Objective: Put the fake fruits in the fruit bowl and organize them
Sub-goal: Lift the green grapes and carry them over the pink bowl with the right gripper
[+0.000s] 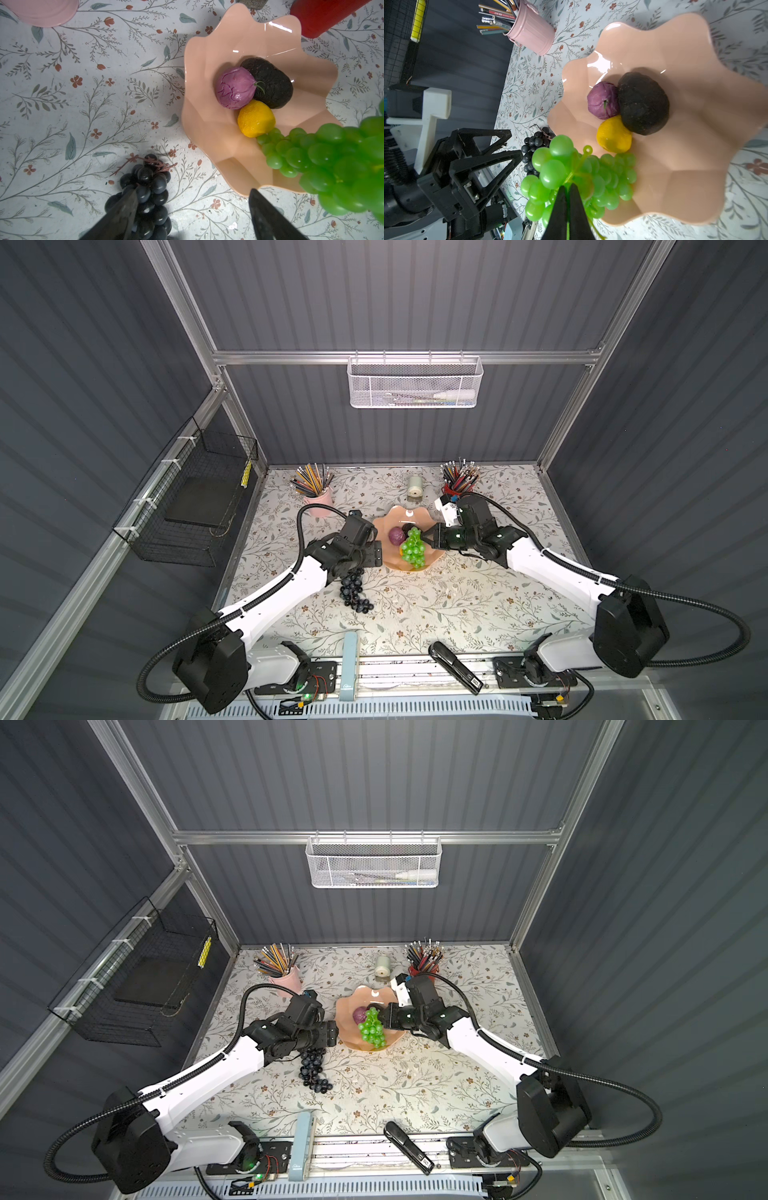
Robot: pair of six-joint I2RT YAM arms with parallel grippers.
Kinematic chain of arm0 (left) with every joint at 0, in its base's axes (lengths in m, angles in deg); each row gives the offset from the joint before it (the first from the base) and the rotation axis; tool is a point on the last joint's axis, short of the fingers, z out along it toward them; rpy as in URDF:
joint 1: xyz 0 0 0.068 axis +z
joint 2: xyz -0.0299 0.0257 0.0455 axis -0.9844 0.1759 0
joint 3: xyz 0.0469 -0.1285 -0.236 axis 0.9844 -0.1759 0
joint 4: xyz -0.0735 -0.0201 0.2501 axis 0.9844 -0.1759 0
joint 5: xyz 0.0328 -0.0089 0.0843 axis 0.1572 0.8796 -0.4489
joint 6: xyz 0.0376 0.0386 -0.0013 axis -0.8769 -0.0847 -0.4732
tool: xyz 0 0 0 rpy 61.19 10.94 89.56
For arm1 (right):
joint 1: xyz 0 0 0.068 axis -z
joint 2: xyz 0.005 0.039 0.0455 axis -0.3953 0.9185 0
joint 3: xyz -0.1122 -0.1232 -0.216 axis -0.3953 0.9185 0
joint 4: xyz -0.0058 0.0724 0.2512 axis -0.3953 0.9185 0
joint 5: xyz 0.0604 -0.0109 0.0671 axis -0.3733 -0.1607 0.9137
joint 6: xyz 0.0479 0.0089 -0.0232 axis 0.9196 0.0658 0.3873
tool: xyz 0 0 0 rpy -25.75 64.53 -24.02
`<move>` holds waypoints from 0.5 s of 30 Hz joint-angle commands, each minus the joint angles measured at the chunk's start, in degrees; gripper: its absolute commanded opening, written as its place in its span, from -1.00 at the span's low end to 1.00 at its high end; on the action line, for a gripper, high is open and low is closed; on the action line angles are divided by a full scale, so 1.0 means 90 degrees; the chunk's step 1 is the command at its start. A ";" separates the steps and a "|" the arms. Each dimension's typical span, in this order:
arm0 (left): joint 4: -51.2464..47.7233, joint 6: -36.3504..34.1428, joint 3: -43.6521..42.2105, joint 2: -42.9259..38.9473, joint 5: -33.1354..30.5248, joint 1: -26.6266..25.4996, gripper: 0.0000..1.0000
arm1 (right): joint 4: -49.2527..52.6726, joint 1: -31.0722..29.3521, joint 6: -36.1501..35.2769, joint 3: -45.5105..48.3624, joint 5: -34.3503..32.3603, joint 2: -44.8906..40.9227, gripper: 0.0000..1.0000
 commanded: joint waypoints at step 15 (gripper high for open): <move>-0.0282 -0.0154 0.0619 0.0330 -0.0342 0.0013 0.70 | -0.0192 0.0505 -0.0991 0.0078 -0.0739 0.0427 -1.00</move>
